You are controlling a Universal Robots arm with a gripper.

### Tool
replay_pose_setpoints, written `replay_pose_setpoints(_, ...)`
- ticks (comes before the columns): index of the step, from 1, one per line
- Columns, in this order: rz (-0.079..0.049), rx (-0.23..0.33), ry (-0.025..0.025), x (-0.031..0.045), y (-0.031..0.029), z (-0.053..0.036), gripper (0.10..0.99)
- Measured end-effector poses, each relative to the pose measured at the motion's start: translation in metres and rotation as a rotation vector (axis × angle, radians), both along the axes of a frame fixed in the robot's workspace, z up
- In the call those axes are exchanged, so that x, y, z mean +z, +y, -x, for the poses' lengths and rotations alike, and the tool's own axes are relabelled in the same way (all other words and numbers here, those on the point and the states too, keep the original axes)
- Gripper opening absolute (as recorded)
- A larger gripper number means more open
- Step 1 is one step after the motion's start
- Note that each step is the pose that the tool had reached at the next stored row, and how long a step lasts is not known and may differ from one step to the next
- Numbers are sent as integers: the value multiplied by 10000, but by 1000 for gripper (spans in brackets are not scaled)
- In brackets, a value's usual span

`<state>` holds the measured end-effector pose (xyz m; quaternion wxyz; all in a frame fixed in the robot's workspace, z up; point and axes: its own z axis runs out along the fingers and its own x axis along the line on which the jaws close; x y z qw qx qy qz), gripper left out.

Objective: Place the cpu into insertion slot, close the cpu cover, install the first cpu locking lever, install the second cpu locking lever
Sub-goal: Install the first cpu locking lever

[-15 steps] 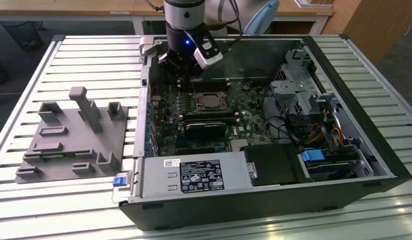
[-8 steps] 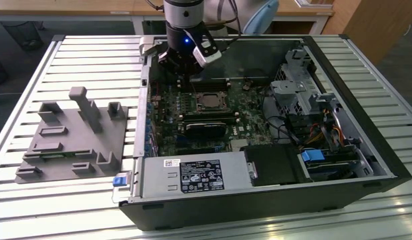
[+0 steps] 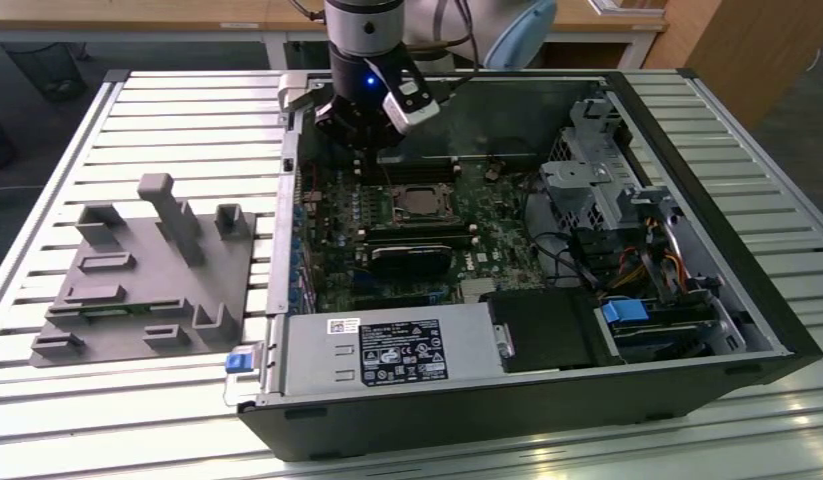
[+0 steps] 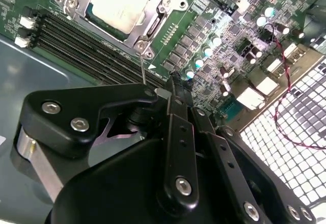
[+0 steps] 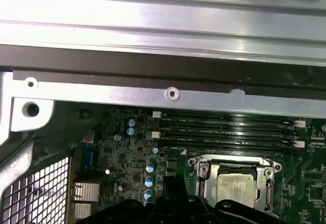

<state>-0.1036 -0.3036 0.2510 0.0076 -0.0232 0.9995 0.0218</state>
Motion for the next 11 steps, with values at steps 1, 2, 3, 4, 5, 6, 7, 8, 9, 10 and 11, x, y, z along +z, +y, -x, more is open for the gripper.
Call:
replay_pose_setpoints(1,0,0,0,-1,8,1,106)
replay_pose_setpoints(2,0,0,0,-1,22,1,106)
replay_pose_setpoints(3,-1,1,-1,-1,35,3,106)
replay_pose_setpoints(4,-1,1,-1,-1,48,3,106)
replay_pose_setpoints(5,0,1,0,-1,62,3,106)
replay_pose_setpoints(6,0,2,-1,-1,78,2,106)
replay_pose_setpoints(7,0,0,0,-1,102,3,106)
replay_pose_setpoints(8,-1,0,-1,-1,124,2,106)
replay_pose_setpoints(9,-1,-1,-1,-1,137,0,106)
replay_pose_setpoints(10,0,1,-1,-1,143,-10,106)
replay_pose_setpoints(11,-1,2,1,-1,144,-27,106)
